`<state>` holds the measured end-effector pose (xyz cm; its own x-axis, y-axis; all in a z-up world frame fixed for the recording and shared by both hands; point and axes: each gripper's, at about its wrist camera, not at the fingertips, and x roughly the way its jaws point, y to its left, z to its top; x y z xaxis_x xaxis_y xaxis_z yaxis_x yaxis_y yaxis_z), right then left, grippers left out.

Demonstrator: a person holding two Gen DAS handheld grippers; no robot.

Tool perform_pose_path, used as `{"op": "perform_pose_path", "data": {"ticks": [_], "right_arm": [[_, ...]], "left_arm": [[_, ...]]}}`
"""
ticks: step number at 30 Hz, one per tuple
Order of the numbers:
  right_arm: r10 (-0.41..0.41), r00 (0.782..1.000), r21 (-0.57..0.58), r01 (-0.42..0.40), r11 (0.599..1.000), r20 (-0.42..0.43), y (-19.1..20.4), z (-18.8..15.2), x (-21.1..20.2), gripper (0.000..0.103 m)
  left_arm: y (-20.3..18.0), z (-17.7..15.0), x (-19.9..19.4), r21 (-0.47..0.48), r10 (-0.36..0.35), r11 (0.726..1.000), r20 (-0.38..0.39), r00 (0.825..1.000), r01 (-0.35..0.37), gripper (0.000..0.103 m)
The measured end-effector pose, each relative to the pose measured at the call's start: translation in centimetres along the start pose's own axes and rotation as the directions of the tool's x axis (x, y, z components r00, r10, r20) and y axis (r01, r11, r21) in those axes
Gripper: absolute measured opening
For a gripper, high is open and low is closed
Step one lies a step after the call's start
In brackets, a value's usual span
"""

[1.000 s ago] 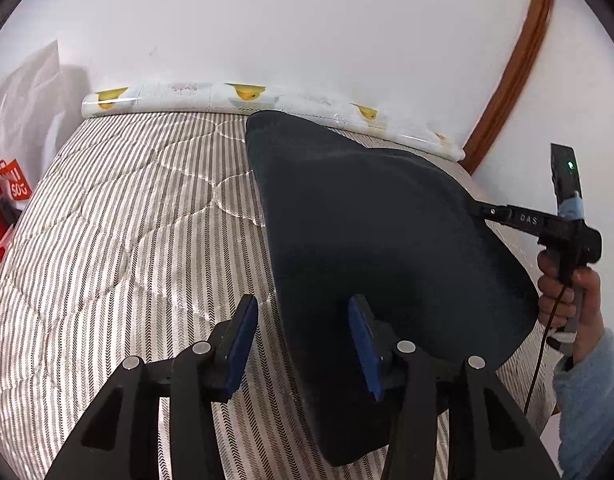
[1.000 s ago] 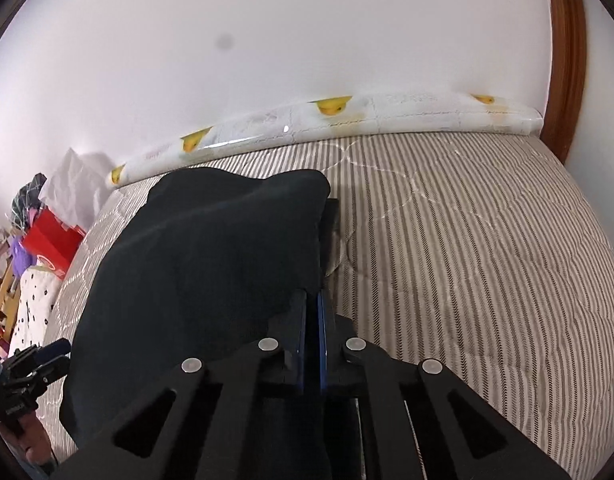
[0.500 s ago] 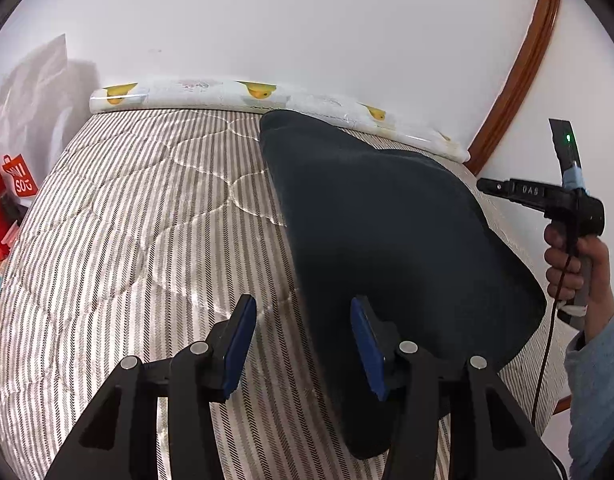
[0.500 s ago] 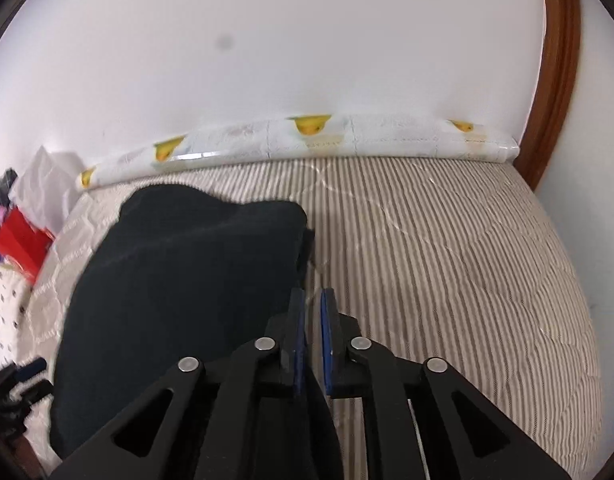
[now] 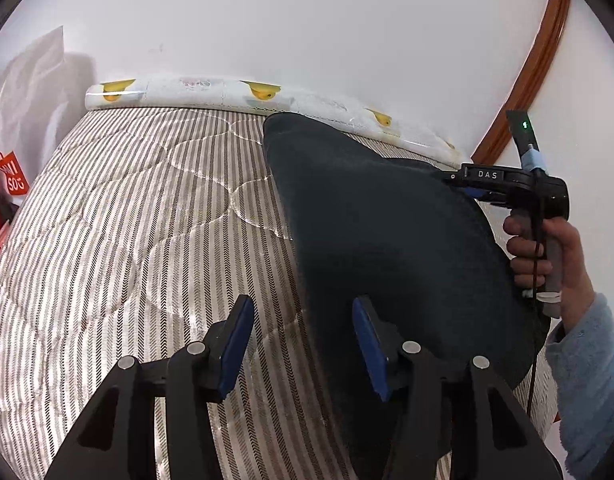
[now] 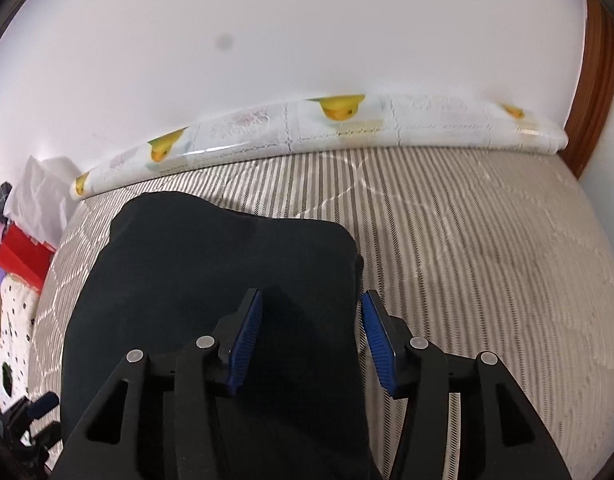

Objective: Fold small clothes

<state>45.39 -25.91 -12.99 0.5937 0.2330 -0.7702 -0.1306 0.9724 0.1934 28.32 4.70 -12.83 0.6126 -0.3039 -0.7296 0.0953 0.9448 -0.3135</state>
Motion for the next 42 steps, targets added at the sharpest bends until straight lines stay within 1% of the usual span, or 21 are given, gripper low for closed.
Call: {"op": "perform_pose_path", "data": {"ticks": [1, 3, 4, 5, 6, 8, 10, 11, 15, 17, 19, 21, 22, 25, 28, 30, 33, 35, 37, 40, 42], "right_arm": [[0.010, 1.000, 0.008, -0.010, 1.000, 0.001, -0.1, 0.1, 0.1, 0.049], [0.021, 1.000, 0.019, -0.021, 1.000, 0.008, -0.2, 0.2, 0.3, 0.035], [0.013, 1.000, 0.020, -0.013, 1.000, 0.016, -0.2, 0.2, 0.2, 0.020], [0.014, 1.000, 0.015, -0.014, 1.000, 0.025, -0.3, 0.3, 0.1, 0.012], [0.021, 0.999, 0.011, -0.021, 1.000, 0.040, -0.3, 0.4, -0.1, 0.008], [0.030, 0.996, 0.011, -0.031, 0.999, 0.090, -0.6, 0.5, -1.0, 0.007], [0.044, 0.993, 0.032, -0.048, 0.998, 0.106, -1.1, 0.6, -1.3, 0.006], [0.031, 0.995, 0.034, -0.035, 0.999, 0.099, -1.2, 0.6, -1.2, 0.006], [-0.071, 0.995, -0.007, 0.072, 0.997, 0.075, 0.1, 0.0, -1.2, 0.009], [-0.115, 0.989, -0.002, 0.116, 0.993, 0.098, 0.2, -0.3, -2.4, 0.016], [-0.133, 0.982, -0.006, 0.135, 0.991, 0.136, 0.5, -1.0, -4.2, 0.017], [-0.132, 0.978, -0.040, 0.140, 0.989, 0.164, 1.0, -2.2, -6.0, 0.022], [-0.132, 0.976, -0.067, 0.145, 0.987, 0.172, 1.4, -2.9, -6.7, 0.026], [-0.128, 0.975, -0.157, 0.158, 0.975, 0.181, 2.3, -6.2, -8.0, 0.033], [-0.129, 0.976, -0.220, 0.166, 0.961, 0.173, 2.6, -9.4, -8.5, 0.035], [-0.148, 0.975, -0.244, 0.185, 0.952, 0.165, 2.4, -11.5, -8.5, 0.035], [-0.199, 0.964, -0.230, 0.236, 0.944, 0.174, 1.3, -13.8, -8.5, 0.035], [-0.230, 0.954, -0.209, 0.269, 0.940, 0.190, 0.2, -14.8, -9.1, 0.036], [-0.237, 0.955, -0.160, 0.266, 0.950, 0.181, -1.1, -15.4, -9.8, 0.039], [-0.192, 0.968, -0.093, 0.208, 0.974, 0.161, -2.5, -16.0, -10.8, 0.040], [-0.217, 0.963, -0.119, 0.237, 0.964, 0.159, -2.3, -16.4, -11.0, 0.040]], "left_arm": [[0.1, 0.0, 0.1, -0.005, -0.005, 1.000, -0.002, 1.000, 0.005, 0.049], [0.2, 0.0, 0.2, -0.008, -0.011, 1.000, -0.003, 1.000, 0.011, 0.050], [0.2, 0.0, 0.3, -0.007, -0.010, 1.000, -0.002, 1.000, 0.010, 0.050], [0.2, 0.0, 0.3, -0.005, -0.012, 1.000, -0.001, 1.000, 0.012, 0.050], [0.2, 0.0, 0.3, -0.004, -0.011, 1.000, -0.001, 1.000, 0.011, 0.050], [0.2, 0.0, 0.3, -0.001, -0.012, 1.000, 0.000, 1.000, 0.012, 0.050], [0.1, 0.0, 0.3, -0.004, -0.013, 1.000, 0.002, 1.000, 0.013, 0.050], [0.1, 0.0, 0.3, -0.005, -0.013, 1.000, 0.002, 1.000, 0.013, 0.050], [0.0, 0.0, 0.2, 0.002, -0.005, 1.000, -0.002, 1.000, 0.005, 0.050], [0.0, -0.1, 0.1, -0.003, -0.006, 1.000, -0.007, 1.000, 0.006, 0.050], [0.1, -0.1, 0.1, -0.008, -0.006, 1.000, -0.009, 1.000, 0.006, 0.050], [0.0, 0.0, 0.1, -0.011, -0.001, 1.000, -0.011, 1.000, 0.001, 0.050], [0.0, 0.0, 0.1, -0.011, 0.002, 1.000, -0.011, 1.000, -0.002, 0.050], [-0.2, 0.0, 0.0, -0.008, 0.017, 1.000, -0.012, 1.000, -0.017, 0.050], [-0.4, -0.2, -0.2, -0.014, 0.027, 1.000, -0.013, 1.000, -0.028, 0.050], [-0.5, -0.4, -0.5, -0.011, 0.035, 0.999, -0.012, 0.999, -0.035, 0.050], [-0.8, -0.7, -1.1, -0.006, 0.035, 0.999, -0.010, 0.999, -0.036, 0.050], [-1.1, -1.0, -1.6, -0.002, 0.006, 1.000, -0.013, 1.000, -0.006, 0.050], [-1.8, -1.8, -2.1, 0.018, -0.026, 0.999, -0.021, 0.999, 0.026, 0.050], [-2.7, -2.7, -2.5, 0.066, 0.020, 0.998, -0.011, 1.000, -0.019, 0.050], [-3.0, -3.2, -2.5, 0.078, 0.031, 0.997, -0.025, 0.999, -0.029, 0.050]]}}
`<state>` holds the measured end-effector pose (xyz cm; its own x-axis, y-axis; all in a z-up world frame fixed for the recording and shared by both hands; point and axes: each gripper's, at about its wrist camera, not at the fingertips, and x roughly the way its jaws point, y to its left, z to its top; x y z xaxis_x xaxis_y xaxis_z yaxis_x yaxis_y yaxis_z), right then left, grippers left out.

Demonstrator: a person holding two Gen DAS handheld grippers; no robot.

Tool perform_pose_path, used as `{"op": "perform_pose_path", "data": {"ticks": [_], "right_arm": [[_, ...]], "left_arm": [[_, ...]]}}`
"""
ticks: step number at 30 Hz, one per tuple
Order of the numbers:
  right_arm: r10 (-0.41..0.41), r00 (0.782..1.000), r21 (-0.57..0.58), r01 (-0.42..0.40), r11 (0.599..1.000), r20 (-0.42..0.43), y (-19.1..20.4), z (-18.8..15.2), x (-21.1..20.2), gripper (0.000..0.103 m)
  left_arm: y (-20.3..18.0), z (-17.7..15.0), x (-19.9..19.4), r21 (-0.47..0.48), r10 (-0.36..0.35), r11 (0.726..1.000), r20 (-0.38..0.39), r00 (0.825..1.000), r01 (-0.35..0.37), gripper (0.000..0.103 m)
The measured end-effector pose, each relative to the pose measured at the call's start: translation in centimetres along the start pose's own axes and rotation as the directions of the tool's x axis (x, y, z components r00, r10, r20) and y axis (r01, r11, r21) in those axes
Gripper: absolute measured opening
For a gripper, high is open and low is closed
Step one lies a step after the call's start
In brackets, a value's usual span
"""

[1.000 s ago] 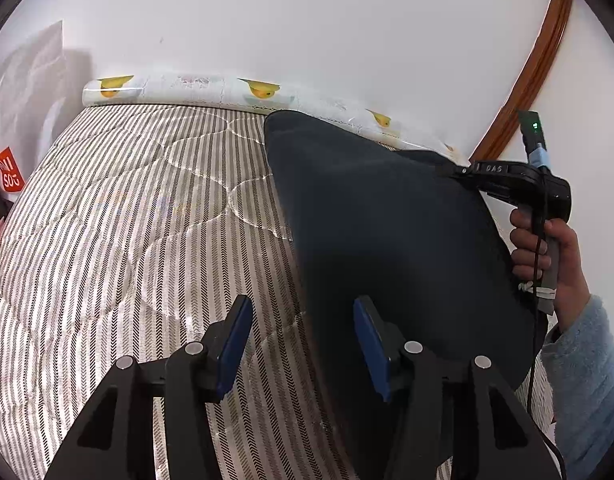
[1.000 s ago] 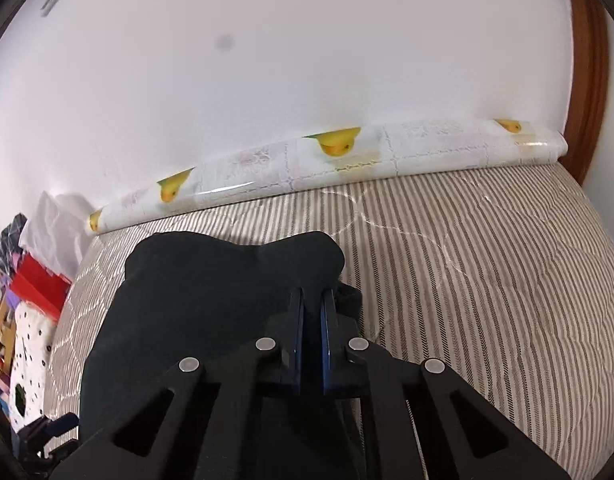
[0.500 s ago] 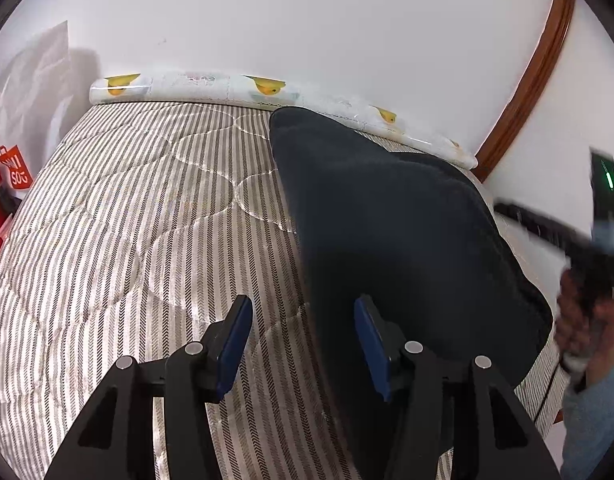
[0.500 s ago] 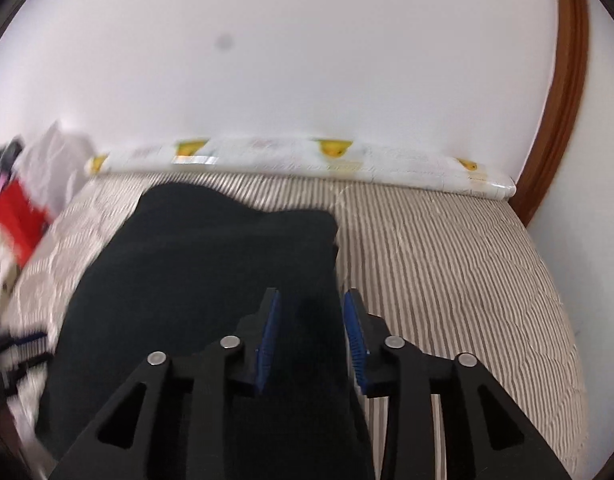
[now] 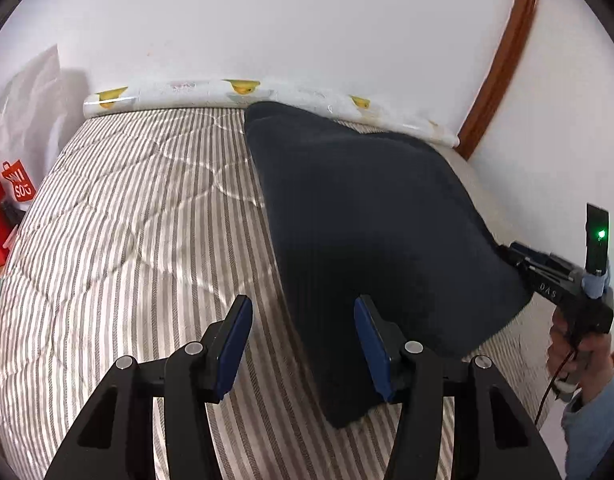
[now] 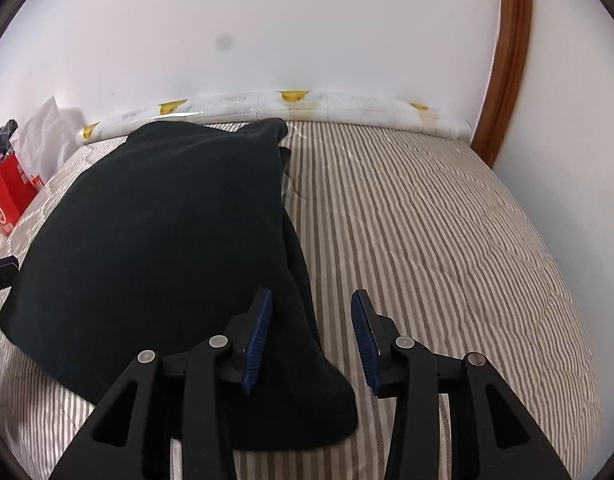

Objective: Fold small clothes
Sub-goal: 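Square the folded sweatshirt edges with both grippers and release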

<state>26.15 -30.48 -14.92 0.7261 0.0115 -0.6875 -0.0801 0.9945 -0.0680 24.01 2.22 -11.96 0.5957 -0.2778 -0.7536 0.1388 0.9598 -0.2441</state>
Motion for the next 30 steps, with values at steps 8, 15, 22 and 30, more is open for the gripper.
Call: {"op": "perform_pose_path", "data": {"ticks": [8, 15, 22, 30], "right_arm": [[0.152, 0.988, 0.073, -0.150, 0.986, -0.017, -0.5, 1.8, 0.8, 0.040], [0.139, 0.983, 0.041, -0.144, 0.989, 0.120, -0.1, 2.0, -0.9, 0.003], [0.124, 0.990, 0.124, -0.131, 0.984, 0.062, -1.2, 1.2, -0.7, 0.003], [0.113, 0.990, 0.119, -0.123, 0.985, 0.086, 0.2, -0.4, -3.4, 0.016]], "left_arm": [[-0.4, -0.5, -1.0, -0.003, 0.010, 1.000, -0.015, 1.000, -0.011, 0.050], [-1.0, -0.8, -1.1, 0.014, 0.031, 0.999, -0.020, 0.999, -0.030, 0.051], [-1.1, -0.8, -0.6, 0.002, 0.036, 0.999, -0.024, 0.999, -0.036, 0.052], [-1.8, -1.3, -0.8, -0.015, 0.079, 0.997, 0.002, 0.997, -0.079, 0.052]]}}
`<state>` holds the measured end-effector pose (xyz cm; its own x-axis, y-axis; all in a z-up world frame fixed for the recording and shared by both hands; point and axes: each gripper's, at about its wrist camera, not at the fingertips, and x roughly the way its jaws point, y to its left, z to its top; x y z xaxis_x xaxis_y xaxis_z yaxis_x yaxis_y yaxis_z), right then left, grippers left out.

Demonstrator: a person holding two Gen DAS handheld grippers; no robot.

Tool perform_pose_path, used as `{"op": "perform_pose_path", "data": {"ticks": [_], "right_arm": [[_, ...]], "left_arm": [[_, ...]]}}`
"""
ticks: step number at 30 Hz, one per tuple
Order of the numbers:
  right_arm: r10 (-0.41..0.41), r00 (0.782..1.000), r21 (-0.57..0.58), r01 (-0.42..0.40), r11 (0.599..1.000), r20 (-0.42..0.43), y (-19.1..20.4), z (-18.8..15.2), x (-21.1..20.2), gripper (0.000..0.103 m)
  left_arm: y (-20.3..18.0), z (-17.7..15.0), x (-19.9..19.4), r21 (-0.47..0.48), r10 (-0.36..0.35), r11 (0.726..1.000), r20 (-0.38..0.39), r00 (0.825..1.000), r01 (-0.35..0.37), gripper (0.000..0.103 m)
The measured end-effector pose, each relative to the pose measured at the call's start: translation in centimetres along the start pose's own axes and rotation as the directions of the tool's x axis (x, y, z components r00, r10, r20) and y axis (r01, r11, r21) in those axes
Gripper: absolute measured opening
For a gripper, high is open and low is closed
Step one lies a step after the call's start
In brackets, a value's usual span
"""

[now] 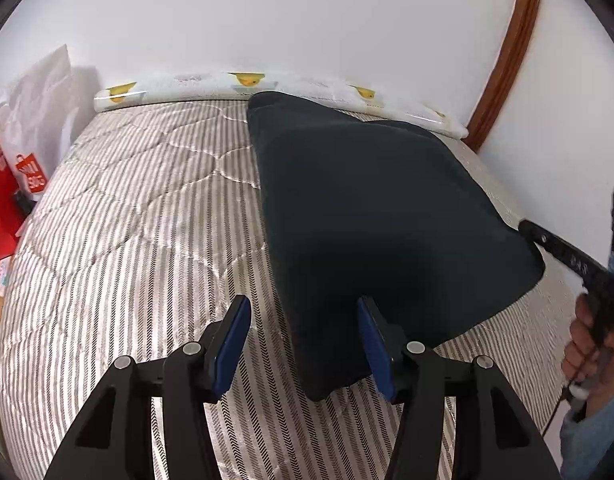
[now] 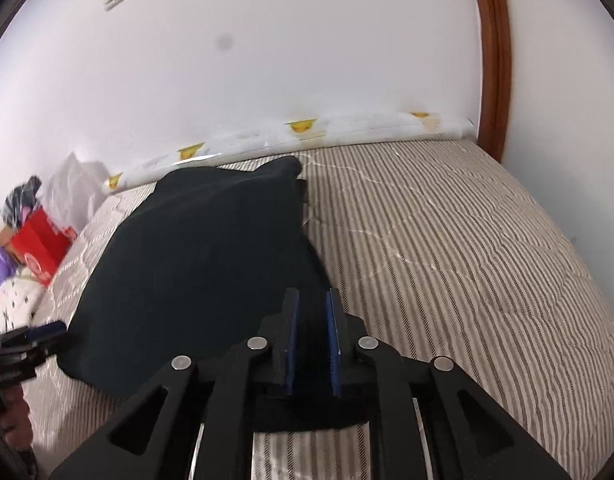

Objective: Fold small clothes

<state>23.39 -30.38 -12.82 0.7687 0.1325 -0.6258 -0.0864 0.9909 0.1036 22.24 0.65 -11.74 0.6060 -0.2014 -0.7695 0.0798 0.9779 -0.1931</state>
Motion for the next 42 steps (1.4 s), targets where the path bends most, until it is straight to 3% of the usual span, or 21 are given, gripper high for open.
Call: {"op": "perform_pose_path", "data": {"ticks": [3, 7, 13, 15, 17, 19, 24, 28, 31, 33, 35, 42], "right_arm": [[-0.052, 0.999, -0.034, 0.051, 0.998, -0.016, 0.8, -1.6, 0.7, 0.016], [-0.120, 0.992, 0.007, 0.120, 0.993, -0.029, 0.0, -2.9, 0.5, 0.018], [-0.082, 0.996, 0.086, 0.084, 0.993, -0.033, -1.2, -3.0, -2.0, 0.019], [-0.075, 0.996, 0.083, 0.078, 0.993, -0.046, -1.0, -3.0, -3.0, 0.025], [-0.023, 0.997, 0.094, 0.030, 0.995, -0.077, -0.9, -3.1, -3.4, 0.050], [0.012, 0.996, 0.096, -0.004, 0.995, -0.090, -0.3, -3.2, -4.2, 0.051], [-0.033, 0.997, 0.045, 0.036, 0.998, -0.071, 2.1, -3.1, -7.7, 0.055], [-0.021, 0.999, 0.038, 0.023, 0.999, -0.048, 3.1, -3.2, -10.8, 0.055], [-0.069, 0.998, 0.025, 0.070, 0.997, -0.010, 3.8, -3.9, -13.7, 0.057], [-0.074, 0.997, 0.037, 0.072, 0.997, 0.038, 3.9, -4.5, -15.7, 0.067], [-0.070, 0.994, 0.033, 0.068, 0.997, 0.079, 4.2, -5.1, -17.8, 0.092], [-0.148, 0.985, -0.012, 0.149, 0.989, 0.086, 4.9, -6.5, -21.2, 0.101]], "left_arm": [[-0.5, -0.5, -0.3, -0.004, 0.016, 1.000, 0.008, 1.000, -0.016, 0.052], [-0.7, -1.0, -0.6, -0.017, 0.019, 1.000, 0.001, 1.000, -0.019, 0.052], [-1.3, -1.9, -2.1, -0.034, 0.017, 0.999, 0.000, 1.000, -0.017, 0.052], [-1.7, -2.2, -2.8, -0.031, 0.015, 0.999, 0.002, 1.000, -0.015, 0.052], [-2.1, -2.3, -3.6, -0.038, 0.023, 0.999, 0.015, 1.000, -0.022, 0.052], [-2.5, -2.4, -4.7, -0.044, 0.016, 0.999, 0.032, 0.999, -0.015, 0.052], [-3.9, -2.7, -7.5, -0.021, 0.031, 0.999, 0.070, 0.997, -0.029, 0.059], [-4.9, -3.7, -9.9, -0.002, 0.035, 0.999, 0.107, 0.994, -0.035, 0.068], [-5.7, -4.6, -11.8, 0.003, 0.042, 0.999, 0.135, 0.990, -0.042, 0.071], [-6.4, -5.3, -13.4, 0.012, 0.042, 0.999, 0.158, 0.987, -0.044, 0.072], [-7.1, -5.9, -14.8, 0.033, 0.049, 0.998, 0.177, 0.983, -0.055, 0.079], [-8.4, -7.3, -18.7, 0.053, 0.092, 0.993, 0.239, 0.967, -0.107, 0.088]]}}
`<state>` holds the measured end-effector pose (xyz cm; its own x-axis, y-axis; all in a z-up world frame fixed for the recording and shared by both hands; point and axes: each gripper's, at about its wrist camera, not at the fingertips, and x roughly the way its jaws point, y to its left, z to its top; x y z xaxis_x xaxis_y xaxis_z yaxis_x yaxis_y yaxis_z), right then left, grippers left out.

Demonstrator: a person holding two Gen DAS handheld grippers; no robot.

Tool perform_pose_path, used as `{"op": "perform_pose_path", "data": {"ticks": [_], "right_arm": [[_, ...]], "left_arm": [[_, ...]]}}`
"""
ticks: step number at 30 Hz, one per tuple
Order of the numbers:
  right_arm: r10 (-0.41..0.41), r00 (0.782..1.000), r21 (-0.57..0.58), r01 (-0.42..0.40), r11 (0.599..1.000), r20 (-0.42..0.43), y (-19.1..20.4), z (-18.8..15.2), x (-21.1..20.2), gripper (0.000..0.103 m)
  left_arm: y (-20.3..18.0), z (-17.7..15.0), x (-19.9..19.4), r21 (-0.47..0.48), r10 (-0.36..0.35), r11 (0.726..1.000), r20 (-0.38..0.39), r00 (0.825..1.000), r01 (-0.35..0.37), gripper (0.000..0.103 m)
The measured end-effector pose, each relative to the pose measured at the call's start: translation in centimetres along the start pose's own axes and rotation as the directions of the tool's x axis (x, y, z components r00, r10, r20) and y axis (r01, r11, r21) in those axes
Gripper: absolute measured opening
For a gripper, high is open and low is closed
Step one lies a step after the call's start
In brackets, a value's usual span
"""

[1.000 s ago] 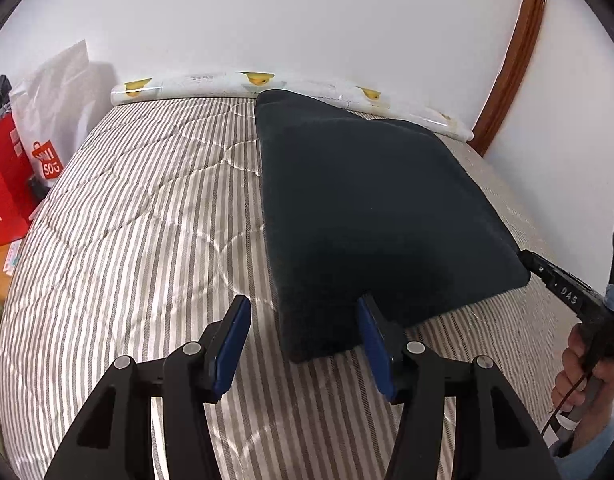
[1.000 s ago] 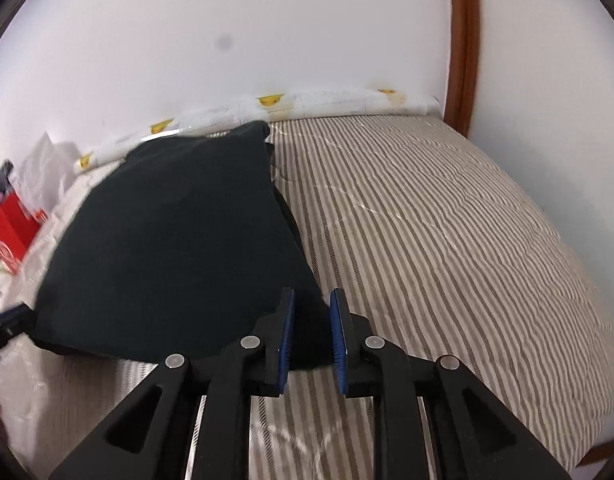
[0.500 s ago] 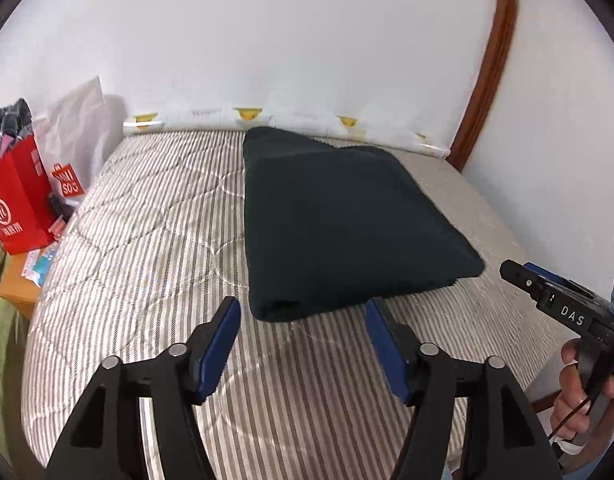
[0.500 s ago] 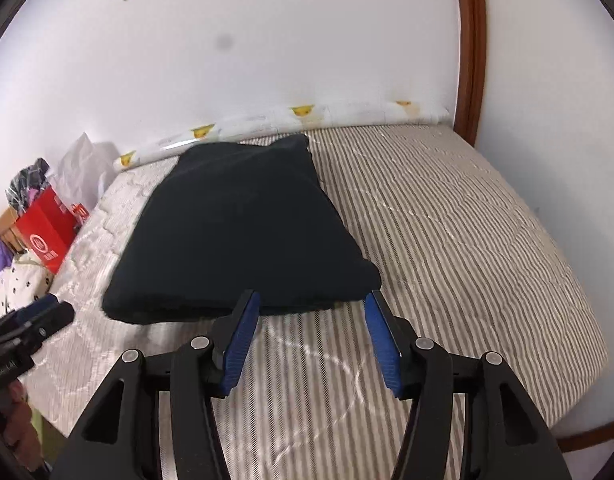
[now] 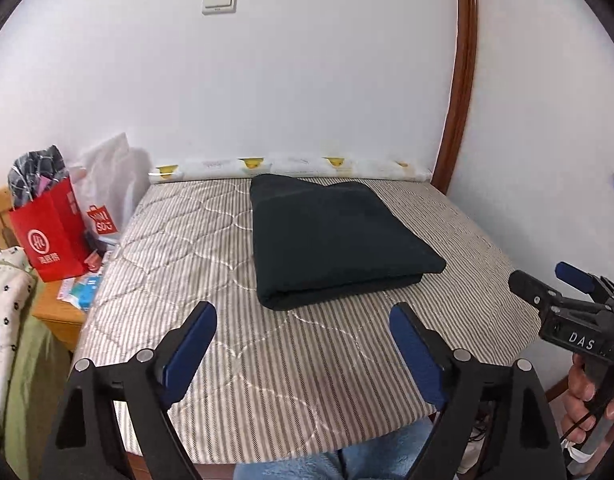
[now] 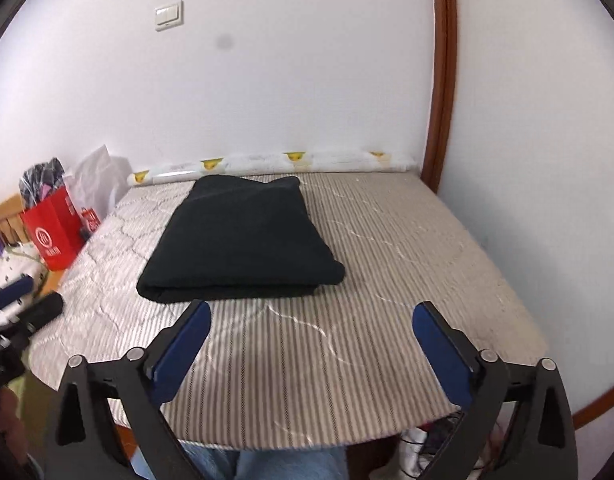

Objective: Fold small clothes

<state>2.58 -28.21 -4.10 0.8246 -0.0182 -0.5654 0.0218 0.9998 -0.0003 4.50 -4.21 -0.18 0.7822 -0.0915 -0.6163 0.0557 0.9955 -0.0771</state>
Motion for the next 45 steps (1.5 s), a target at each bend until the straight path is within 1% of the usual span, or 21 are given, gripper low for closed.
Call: {"op": "perform_pose_path", "data": {"ticks": [2, 5, 9, 13, 17, 20, 38, 41, 45], "right_arm": [[-0.009, 1.000, 0.014, 0.009, 1.000, -0.008, -0.3, -0.2, -0.5, 0.102], [0.000, 1.000, 0.025, 0.001, 1.000, -0.007, -0.9, -0.4, -1.1, 0.102], [-0.006, 1.000, 0.021, 0.006, 1.000, 0.000, -1.3, -0.5, -1.7, 0.102], [-0.007, 1.000, 0.017, 0.007, 1.000, 0.002, -1.2, -0.5, -1.9, 0.102], [-0.032, 0.999, 0.000, 0.032, 0.999, -0.006, -0.8, -0.5, -1.9, 0.102], [-0.025, 1.000, 0.002, 0.025, 1.000, -0.009, -0.8, -0.5, -2.0, 0.102], [-0.027, 1.000, 0.004, 0.027, 1.000, 0.001, -0.8, -0.5, -2.3, 0.102], [-0.027, 1.000, 0.007, 0.027, 1.000, 0.002, -0.9, -0.5, -2.4, 0.102], [-0.028, 1.000, 0.012, 0.028, 1.000, 0.001, -0.9, -0.5, -2.4, 0.102]], "left_arm": [[-0.2, 0.1, -0.5, 0.007, 0.010, 1.000, -0.001, 1.000, -0.010, 0.088], [-0.7, 0.2, -1.1, 0.017, 0.018, 1.000, 0.013, 1.000, -0.018, 0.088], [-1.1, 0.3, -1.3, 0.030, 0.023, 0.999, 0.015, 1.000, -0.023, 0.088], [-1.3, 0.3, -1.3, 0.034, 0.033, 0.999, 0.017, 0.999, -0.034, 0.089], [-1.5, 0.3, -1.4, 0.035, 0.034, 0.999, 0.021, 0.999, -0.034, 0.089], [-1.6, 0.4, -1.6, 0.047, 0.037, 0.998, 0.024, 0.999, -0.038, 0.089], [-1.3, 0.3, -1.9, 0.035, 0.036, 0.999, 0.026, 0.999, -0.037, 0.089], [-1.4, 0.3, -1.8, 0.038, 0.048, 0.998, 0.025, 0.999, -0.049, 0.089], [-1.2, 0.2, -1.8, 0.033, 0.041, 0.999, 0.020, 0.999, -0.042, 0.089]]}}
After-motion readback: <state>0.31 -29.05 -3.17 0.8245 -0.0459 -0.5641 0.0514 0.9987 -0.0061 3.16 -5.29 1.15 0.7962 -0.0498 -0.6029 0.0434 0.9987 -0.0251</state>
